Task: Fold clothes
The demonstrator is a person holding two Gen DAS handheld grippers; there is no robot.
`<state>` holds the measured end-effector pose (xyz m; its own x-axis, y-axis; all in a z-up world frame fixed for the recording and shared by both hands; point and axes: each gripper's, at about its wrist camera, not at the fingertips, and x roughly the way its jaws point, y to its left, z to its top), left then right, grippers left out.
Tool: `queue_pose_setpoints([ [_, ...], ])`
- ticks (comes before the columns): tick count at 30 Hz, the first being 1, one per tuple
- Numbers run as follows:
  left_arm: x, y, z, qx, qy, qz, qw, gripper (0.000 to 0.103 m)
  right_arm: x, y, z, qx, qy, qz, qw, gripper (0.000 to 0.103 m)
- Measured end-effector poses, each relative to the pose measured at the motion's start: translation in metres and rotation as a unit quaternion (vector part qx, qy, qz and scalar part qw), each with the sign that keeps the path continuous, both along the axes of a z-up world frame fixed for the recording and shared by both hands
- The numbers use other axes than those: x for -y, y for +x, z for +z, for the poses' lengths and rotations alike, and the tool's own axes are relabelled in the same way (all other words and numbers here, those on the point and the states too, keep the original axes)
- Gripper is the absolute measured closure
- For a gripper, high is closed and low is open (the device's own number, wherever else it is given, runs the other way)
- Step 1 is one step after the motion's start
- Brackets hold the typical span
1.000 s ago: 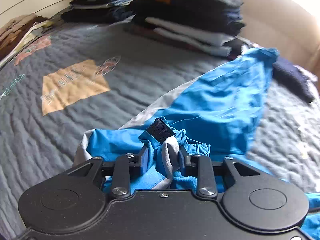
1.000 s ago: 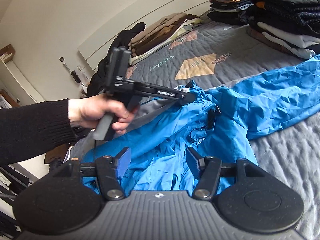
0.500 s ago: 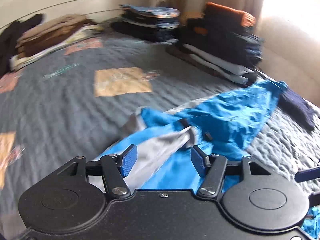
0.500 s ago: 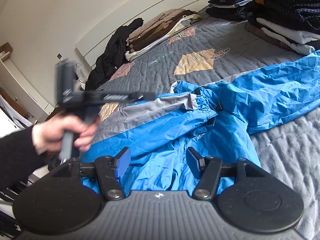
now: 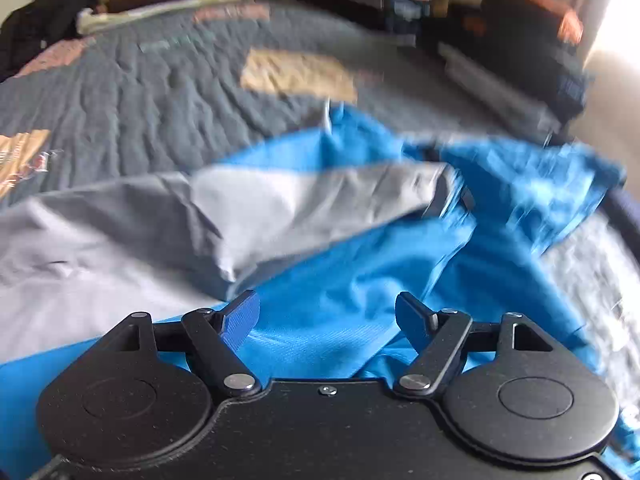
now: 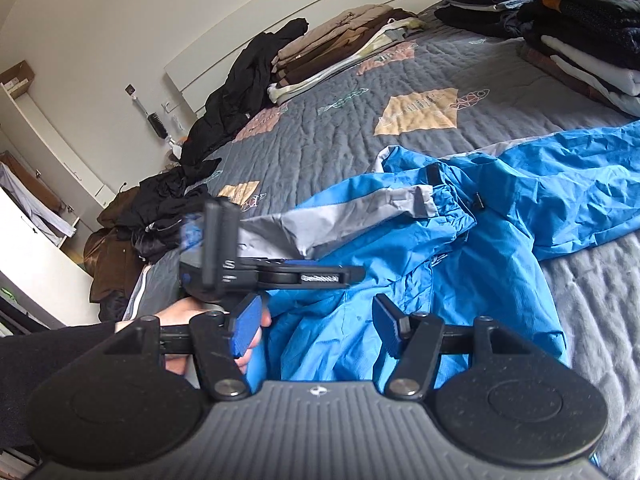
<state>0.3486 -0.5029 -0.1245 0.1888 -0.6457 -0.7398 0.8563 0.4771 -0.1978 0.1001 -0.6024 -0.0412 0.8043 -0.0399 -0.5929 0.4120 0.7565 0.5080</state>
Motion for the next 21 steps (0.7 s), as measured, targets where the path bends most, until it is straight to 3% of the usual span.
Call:
queue_pose_setpoints([
  [4,-0.061,0.000,0.037,0.002,-0.050,0.057,0.9971,0.029,0.000,0.002,0.003,0.000,-0.008,-0.005,1.000,0.043],
  [9,-0.111,-0.010,0.051,-0.012,-0.056,0.092,0.9942,0.028,0.017,0.001,-0.002,-0.005,-0.010,-0.032,0.999,0.043],
  [14,-0.115,-0.035,0.044,-0.028,-0.036,0.097,0.9942,0.028,0.054,-0.006,-0.014,-0.016,-0.008,-0.090,0.996,0.042],
  [21,-0.104,-0.084,0.062,-0.026,-0.047,0.097,0.9938,0.028,0.126,-0.037,-0.032,-0.031,-0.017,-0.164,0.986,0.042],
])
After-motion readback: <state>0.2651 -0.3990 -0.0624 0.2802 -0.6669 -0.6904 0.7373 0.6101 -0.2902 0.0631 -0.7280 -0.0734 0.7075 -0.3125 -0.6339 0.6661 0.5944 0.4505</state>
